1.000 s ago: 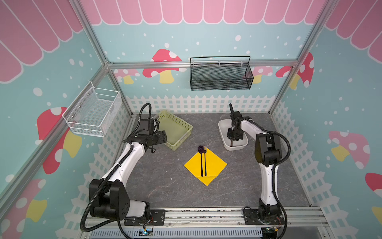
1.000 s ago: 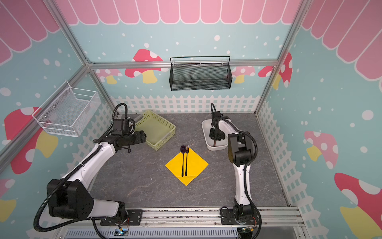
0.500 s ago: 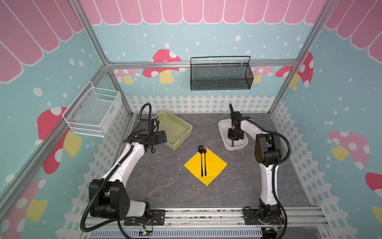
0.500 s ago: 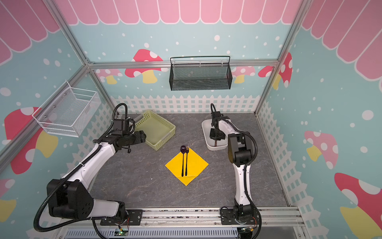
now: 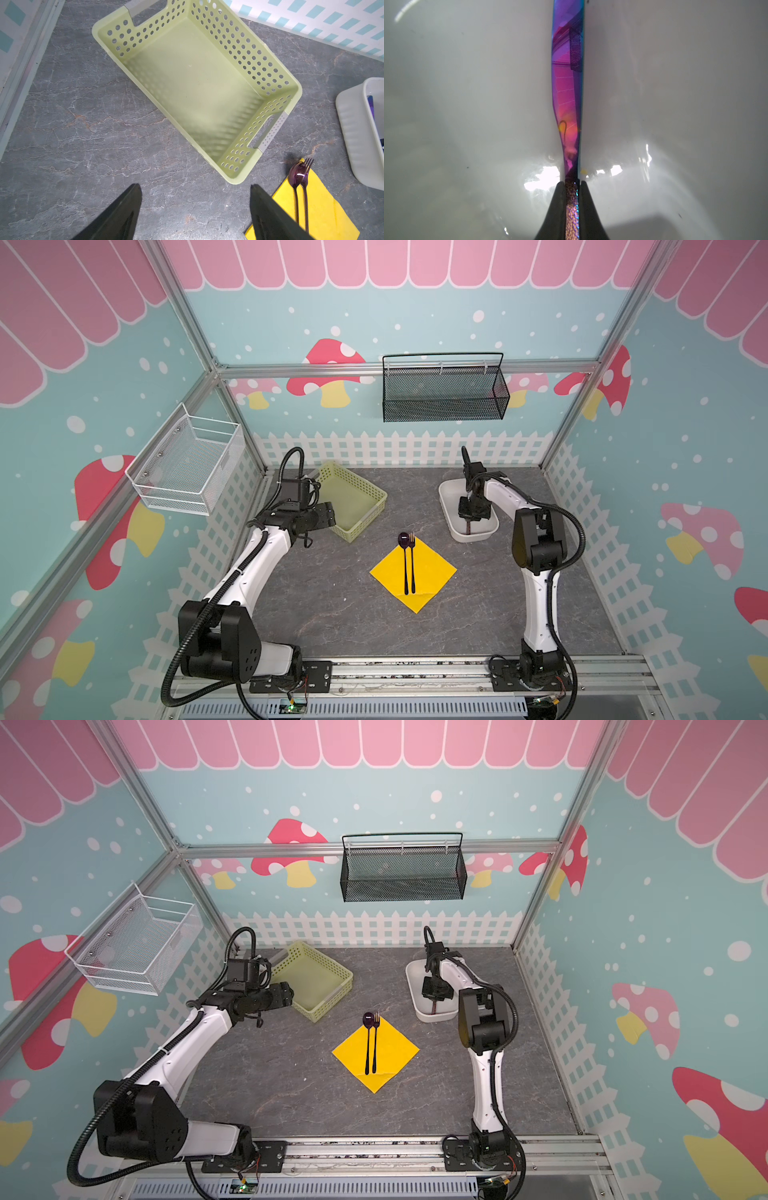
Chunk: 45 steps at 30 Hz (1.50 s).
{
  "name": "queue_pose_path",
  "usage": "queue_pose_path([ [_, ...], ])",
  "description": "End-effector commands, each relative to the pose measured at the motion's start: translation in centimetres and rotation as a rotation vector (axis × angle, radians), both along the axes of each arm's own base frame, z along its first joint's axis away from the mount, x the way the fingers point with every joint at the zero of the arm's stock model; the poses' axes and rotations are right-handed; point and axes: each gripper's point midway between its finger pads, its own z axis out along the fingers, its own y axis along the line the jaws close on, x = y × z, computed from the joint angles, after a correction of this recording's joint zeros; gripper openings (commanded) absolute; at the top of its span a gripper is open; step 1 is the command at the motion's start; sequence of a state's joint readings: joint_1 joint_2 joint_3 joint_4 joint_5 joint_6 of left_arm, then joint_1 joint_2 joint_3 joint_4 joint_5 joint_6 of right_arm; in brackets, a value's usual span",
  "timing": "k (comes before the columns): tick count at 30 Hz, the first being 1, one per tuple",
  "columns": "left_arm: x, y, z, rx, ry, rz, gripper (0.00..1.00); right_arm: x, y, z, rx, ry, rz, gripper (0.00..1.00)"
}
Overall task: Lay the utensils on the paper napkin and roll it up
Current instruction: 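Lower the right gripper into the tray and close on the knife handle, then lift the purple knife out of the tray with the right gripper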
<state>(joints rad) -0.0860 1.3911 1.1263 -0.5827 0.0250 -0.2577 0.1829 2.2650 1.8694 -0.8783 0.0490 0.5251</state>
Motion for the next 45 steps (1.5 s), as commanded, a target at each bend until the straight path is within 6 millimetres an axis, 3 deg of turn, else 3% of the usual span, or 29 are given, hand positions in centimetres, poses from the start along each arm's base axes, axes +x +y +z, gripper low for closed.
queue_pose_path([
  [1, -0.3, 0.5, 0.9, 0.011, -0.027, 0.015, 0.83, 0.7, -0.1, 3.5, 0.004, -0.054, -0.009, 0.07],
  [28, -0.4, 0.6, 1.3, 0.013, -0.036, 0.017, 0.83, 1.2, 0.4, 9.0, 0.029, -0.131, 0.008, 0.06],
  [35, -0.4, 0.5, 1.3, 0.009, -0.036, 0.015, 0.83, -0.1, 2.3, 9.9, 0.065, -0.123, 0.054, 0.07],
  [45, -0.5, 0.5, 1.5, 0.008, -0.042, 0.016, 0.83, -4.2, 6.3, 10.6, 0.133, -0.123, 0.119, 0.06],
])
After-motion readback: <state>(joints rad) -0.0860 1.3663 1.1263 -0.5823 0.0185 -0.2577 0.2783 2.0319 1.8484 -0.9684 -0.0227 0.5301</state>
